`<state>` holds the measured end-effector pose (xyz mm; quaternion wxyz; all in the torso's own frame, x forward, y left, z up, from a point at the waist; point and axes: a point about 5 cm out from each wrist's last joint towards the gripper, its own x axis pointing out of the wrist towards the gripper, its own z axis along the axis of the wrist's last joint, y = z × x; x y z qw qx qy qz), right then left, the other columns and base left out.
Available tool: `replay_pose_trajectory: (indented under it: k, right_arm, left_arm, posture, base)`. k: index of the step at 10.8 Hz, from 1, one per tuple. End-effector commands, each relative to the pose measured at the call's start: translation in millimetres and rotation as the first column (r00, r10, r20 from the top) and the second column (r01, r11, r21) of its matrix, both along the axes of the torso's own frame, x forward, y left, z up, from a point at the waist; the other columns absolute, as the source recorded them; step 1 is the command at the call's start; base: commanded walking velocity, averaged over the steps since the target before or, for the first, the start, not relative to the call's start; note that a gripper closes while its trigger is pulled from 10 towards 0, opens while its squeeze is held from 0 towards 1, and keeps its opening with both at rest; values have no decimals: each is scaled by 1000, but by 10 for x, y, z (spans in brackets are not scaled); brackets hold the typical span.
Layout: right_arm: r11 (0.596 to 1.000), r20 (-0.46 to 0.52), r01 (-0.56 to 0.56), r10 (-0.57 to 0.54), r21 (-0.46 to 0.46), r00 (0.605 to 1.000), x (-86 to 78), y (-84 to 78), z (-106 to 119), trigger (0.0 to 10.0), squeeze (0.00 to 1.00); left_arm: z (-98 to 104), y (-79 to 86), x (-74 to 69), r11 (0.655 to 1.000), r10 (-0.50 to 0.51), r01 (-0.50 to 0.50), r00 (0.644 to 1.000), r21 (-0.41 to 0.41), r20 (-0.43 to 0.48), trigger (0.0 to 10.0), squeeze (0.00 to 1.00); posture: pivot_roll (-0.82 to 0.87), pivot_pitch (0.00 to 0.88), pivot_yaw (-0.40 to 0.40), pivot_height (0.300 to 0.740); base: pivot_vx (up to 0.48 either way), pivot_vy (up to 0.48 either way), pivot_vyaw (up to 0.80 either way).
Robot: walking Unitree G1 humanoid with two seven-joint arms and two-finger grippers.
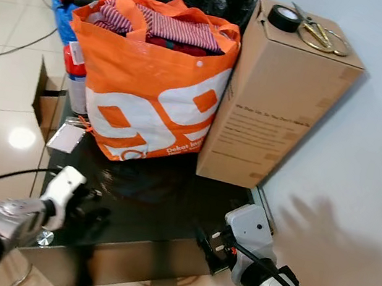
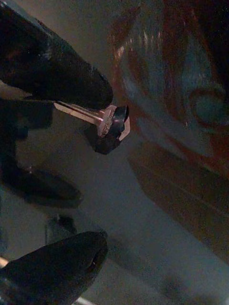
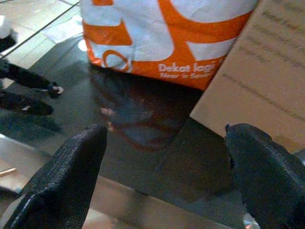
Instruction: Hang keys on a hook
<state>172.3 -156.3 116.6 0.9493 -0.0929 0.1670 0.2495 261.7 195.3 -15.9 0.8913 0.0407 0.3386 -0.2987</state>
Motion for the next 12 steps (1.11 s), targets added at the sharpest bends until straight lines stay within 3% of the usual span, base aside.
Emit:
replay_pose_trajectory:
  k: [1, 4, 9, 12]
  right_arm:
    - [1000, -19, -27, 28, 7, 999, -36, -10, 19, 10000, 0]
    - [964, -172, -263, 266, 41, 949, -276, 32, -55, 10000, 0]
    - [966, -166, -256, 258, 34, 952, -278, 30, -48, 10000, 0]
    - [974, -151, -224, 226, 30, 962, -228, 22, -106, 10000, 0]
  left_arm:
    - [-255, -280, -280, 994, -101, 93, 980, -57, -170, 10000, 0]
    - [-247, -429, -271, 988, -143, 130, 977, -89, -159, 10000, 0]
    - [-181, -677, -213, 958, -279, 270, 954, -97, -106, 10000, 0]
    - [-195, -688, -265, 962, -263, 260, 964, -79, -36, 10000, 0]
  posture:
    - [-234, 68, -127, 740]
    - [-233, 65, -124, 740]
    - [-231, 62, -111, 740]
    - [-199, 18, -84, 740]
  base:
    - [0, 0, 0]
    - [0, 0, 0]
    - [0, 0, 0]
    - [0, 0, 0]
